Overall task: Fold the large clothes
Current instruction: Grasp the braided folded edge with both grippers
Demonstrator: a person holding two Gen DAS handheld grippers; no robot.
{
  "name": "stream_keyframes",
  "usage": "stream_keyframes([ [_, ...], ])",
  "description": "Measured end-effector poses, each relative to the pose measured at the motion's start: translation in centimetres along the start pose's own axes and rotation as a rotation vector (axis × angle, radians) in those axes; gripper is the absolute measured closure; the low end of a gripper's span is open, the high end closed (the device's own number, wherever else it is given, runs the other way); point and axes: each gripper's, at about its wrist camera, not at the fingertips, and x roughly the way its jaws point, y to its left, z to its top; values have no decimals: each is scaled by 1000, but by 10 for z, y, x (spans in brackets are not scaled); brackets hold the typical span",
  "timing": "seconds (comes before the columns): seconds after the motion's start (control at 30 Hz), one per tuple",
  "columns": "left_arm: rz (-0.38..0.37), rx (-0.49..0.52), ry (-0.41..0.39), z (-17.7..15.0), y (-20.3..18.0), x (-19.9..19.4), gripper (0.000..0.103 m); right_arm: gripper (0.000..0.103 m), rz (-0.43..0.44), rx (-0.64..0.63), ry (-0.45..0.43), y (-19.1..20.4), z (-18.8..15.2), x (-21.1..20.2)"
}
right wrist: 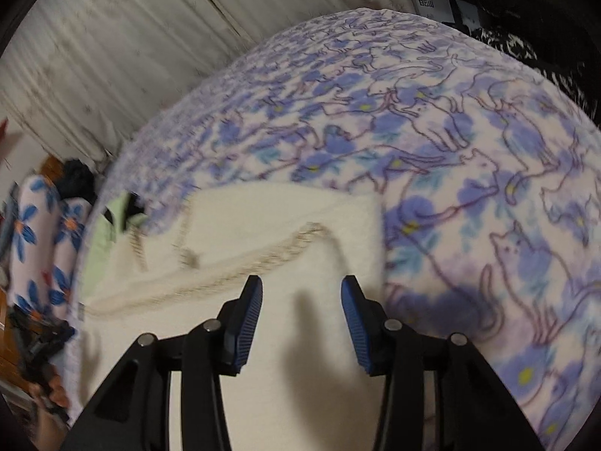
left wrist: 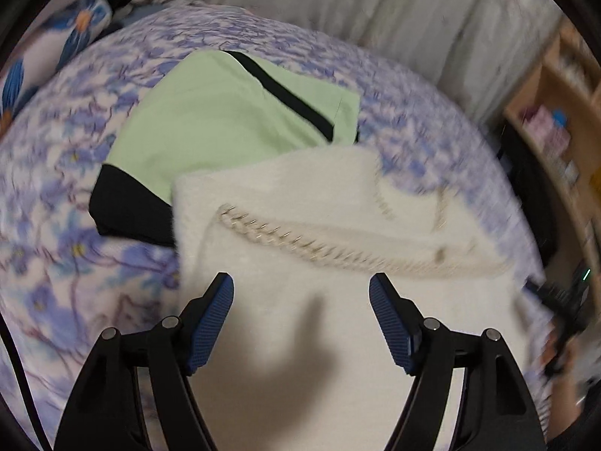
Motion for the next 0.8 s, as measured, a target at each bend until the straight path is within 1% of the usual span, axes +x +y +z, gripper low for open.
stream_keyframes([
  [0.13,63,91,35,-1,2,12,31,59,2,-33,38,-3,5,17],
  [0.23,66,115,38,2,5,18,35,59,-2,-49,63,-1,7,28],
  [0.33,70,130,45,6,5,24,36,59,-8,-73,85,2,8,39],
  [0.47,81,152,50,9,4,31,36,59,32,-90,96,4,8,48],
  [0.5,82,152,49,9,3,32,36,57,52,-108,98,6,7,48],
  [0.57,76,155,45,9,3,32,36,57,84,-140,104,9,4,47],
  [0.6,66,157,40,9,4,31,36,60,95,-158,106,11,3,47],
  [0.67,48,152,36,9,6,29,36,61,96,-189,115,15,2,48],
  [0.73,15,137,27,9,10,26,36,65,96,-197,123,16,2,50],
  [0.8,-20,119,22,9,15,24,36,65,109,-179,128,13,2,53],
])
